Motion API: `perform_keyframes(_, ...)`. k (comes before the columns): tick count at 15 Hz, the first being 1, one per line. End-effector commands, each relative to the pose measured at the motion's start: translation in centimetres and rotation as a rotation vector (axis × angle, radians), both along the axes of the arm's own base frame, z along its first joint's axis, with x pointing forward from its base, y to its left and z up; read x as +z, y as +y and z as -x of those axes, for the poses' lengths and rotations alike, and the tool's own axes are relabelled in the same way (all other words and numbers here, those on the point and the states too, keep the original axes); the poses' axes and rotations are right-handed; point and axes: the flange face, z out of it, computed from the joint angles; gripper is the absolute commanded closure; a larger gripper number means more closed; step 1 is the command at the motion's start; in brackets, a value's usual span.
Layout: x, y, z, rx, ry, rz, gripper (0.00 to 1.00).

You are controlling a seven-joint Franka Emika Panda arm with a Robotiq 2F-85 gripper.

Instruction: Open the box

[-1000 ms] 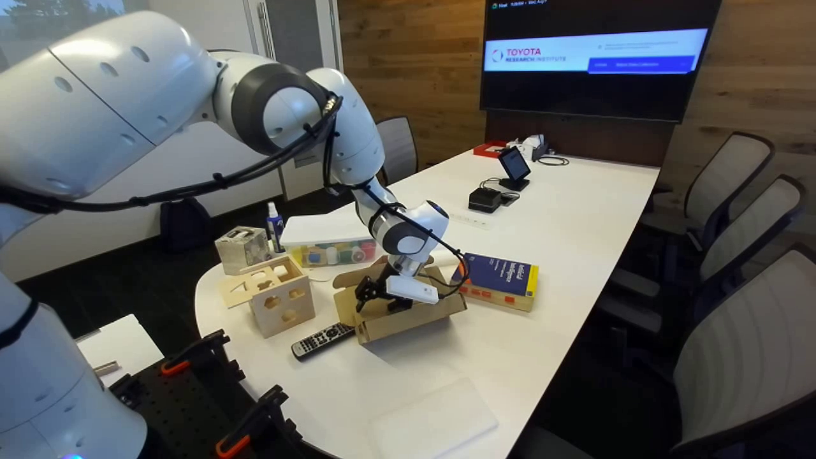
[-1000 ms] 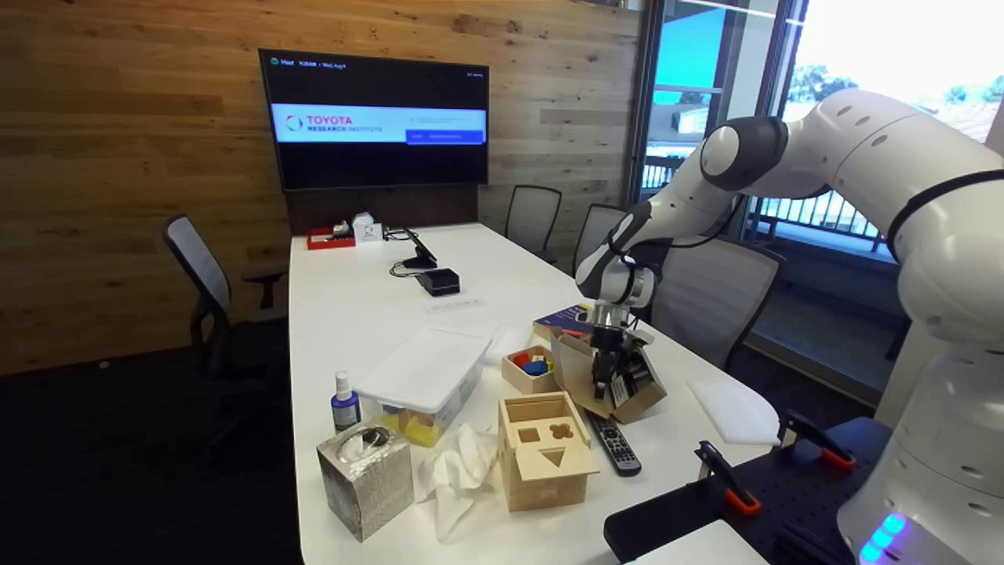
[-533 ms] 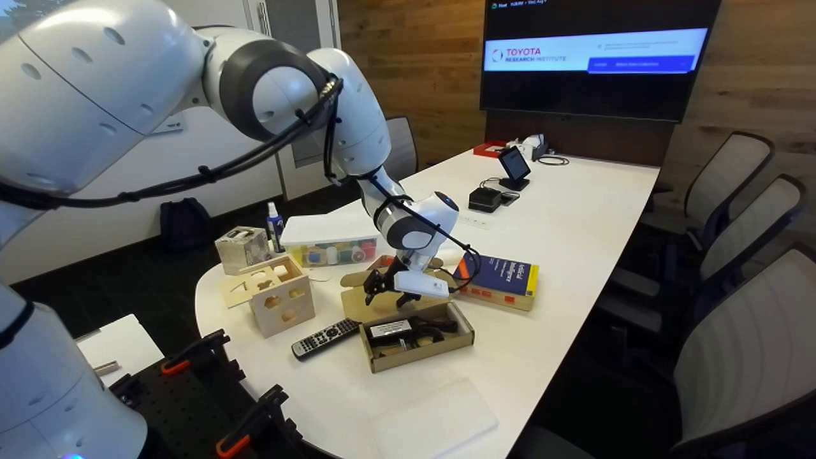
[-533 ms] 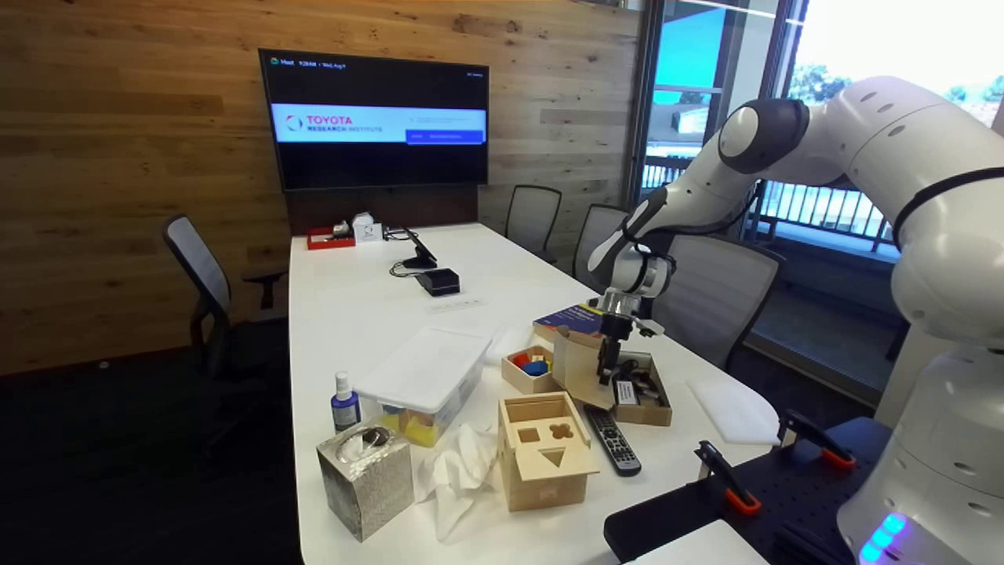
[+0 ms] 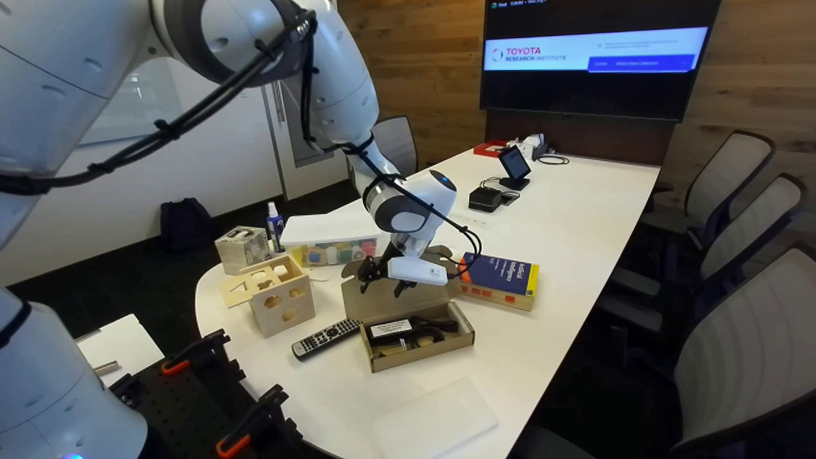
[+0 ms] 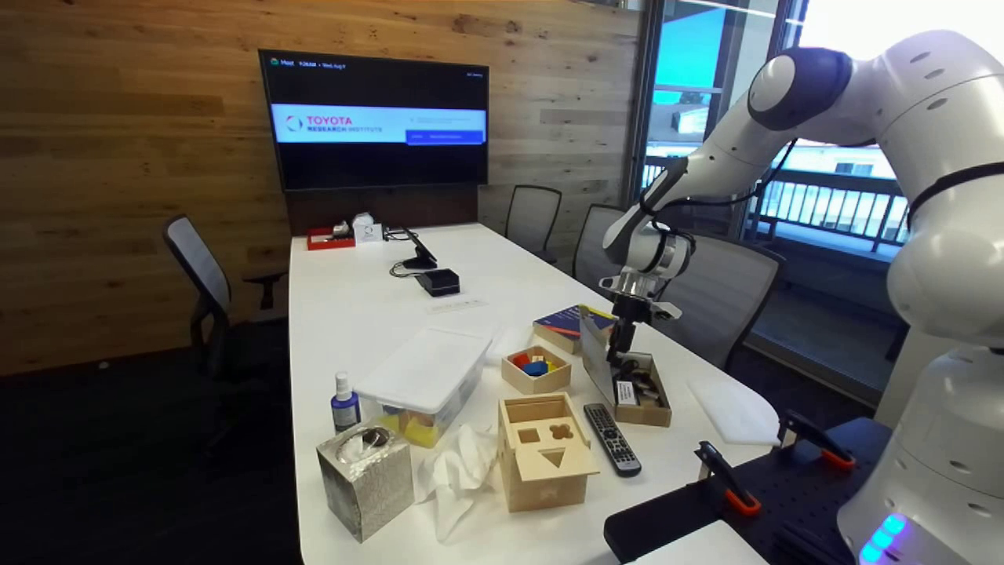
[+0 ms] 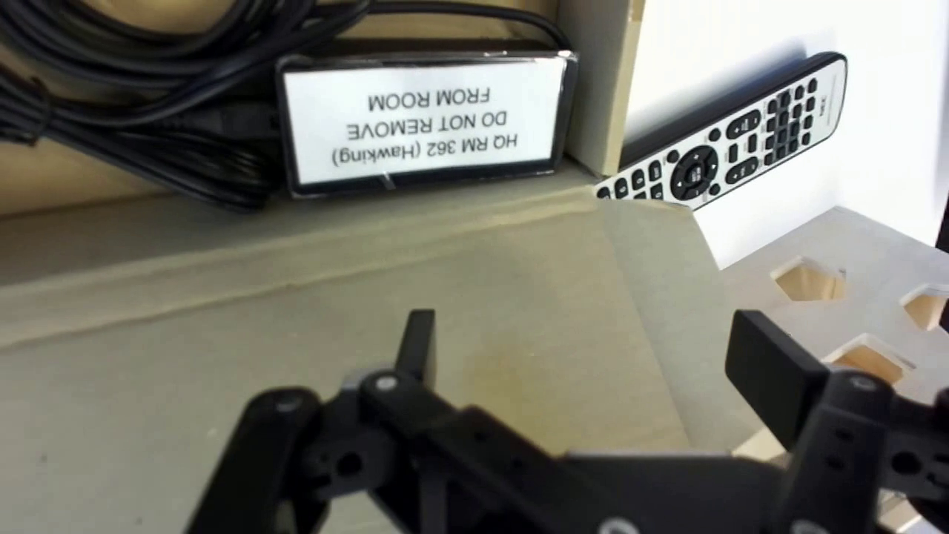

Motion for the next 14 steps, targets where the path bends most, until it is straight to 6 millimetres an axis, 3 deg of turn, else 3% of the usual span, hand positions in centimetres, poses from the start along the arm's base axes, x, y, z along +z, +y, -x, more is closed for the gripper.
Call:
perform_keyframes(1,4.7,-0.1,3.7,-0.025,-0.065,0.027,0.0)
perform_keyframes(9,11.6,0.1,9.3,-0.108,-0.171,0.104,0.0)
perform_keyframes(14,14.9,-0.1,11.1,-0.153,-0.199,0.095,0.0)
